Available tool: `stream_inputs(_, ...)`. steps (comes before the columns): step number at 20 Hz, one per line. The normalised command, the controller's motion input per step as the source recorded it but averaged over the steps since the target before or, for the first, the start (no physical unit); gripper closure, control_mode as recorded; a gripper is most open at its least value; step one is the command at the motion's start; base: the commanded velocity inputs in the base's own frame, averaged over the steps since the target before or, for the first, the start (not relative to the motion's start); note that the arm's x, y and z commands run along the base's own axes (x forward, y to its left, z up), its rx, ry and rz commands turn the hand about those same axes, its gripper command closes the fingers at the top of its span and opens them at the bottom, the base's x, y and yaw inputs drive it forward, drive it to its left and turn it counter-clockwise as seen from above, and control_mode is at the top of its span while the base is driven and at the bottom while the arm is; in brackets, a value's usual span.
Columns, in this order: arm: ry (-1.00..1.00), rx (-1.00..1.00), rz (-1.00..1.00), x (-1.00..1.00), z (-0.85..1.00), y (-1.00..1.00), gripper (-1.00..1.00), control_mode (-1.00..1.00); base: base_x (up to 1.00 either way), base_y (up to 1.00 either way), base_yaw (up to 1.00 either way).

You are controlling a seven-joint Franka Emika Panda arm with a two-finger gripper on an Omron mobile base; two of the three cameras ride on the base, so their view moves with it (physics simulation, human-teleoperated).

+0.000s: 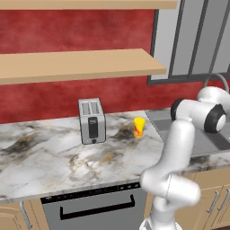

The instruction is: Move any existing items from the left basin to the right basin for drying. Then move the cup from the counter to the left basin of the sink for washing.

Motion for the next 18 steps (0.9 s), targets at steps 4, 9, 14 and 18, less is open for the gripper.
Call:
stream_inputs(4,0.00,-0.02,-0.12,-0.26,0.18,0.77,-1.00,-1.00,0.00,0.00,0.00)
stream_inputs(9,0.01,0.00,-0.04,-0.07,0.38,0.67,-1.00,-1.00,0.00,0.00,0.00)
stream_inputs(14,0.07,0.00,-0.01,0.00,0.52,0.47,-1.00,-1.00,0.00,0.00,0.00)
stream_inputs(18,0.10,0.01,0.00,0.00,0.48,0.51,-1.00,-1.00,0.00,0.00,0.00)
